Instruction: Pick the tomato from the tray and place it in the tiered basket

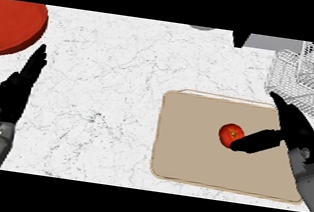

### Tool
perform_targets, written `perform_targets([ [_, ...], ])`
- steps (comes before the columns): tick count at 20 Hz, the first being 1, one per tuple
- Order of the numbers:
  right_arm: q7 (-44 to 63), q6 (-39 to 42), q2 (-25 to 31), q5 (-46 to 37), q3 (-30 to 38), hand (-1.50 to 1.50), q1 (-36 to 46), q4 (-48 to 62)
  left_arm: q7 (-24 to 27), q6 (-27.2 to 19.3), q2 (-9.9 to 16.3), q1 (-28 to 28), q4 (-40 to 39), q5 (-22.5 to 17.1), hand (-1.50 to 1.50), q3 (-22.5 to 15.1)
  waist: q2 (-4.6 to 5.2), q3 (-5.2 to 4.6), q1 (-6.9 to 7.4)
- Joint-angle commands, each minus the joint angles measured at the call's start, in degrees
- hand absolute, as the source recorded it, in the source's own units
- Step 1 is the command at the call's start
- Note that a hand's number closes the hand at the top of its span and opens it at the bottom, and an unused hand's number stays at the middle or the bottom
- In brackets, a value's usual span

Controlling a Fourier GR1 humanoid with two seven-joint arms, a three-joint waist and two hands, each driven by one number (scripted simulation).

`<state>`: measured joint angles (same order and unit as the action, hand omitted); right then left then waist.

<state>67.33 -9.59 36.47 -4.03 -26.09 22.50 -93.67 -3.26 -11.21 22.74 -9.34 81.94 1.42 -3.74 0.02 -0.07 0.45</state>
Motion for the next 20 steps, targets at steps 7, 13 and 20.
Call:
perform_targets([
  [7, 12.3, 2.4, -4.2, -8.0, -4.6, -1.50, 0.9, 0.9, -1.0, -0.2, -1.4, 0.9, 1.3, 1.8, 0.00, 0.3, -0.16, 0.01, -0.40],
  [13, 13.7, 4.7, -7.4, -12.0, -5.1, -1.50, 3.7, 3.0, 2.1, 0.1, -2.9, 0.4, -2.3, 2.9, 0.00, 0.5, -0.01, -0.01, -0.33],
  [20, 12.0, 5.6, -9.9, -14.0, -3.7, -1.50, 0.9, 4.7, 0.6, 0.2, -3.0, -0.3, -1.4, 3.8, 0.00, 1.2, -0.03, 0.03, -0.40],
])
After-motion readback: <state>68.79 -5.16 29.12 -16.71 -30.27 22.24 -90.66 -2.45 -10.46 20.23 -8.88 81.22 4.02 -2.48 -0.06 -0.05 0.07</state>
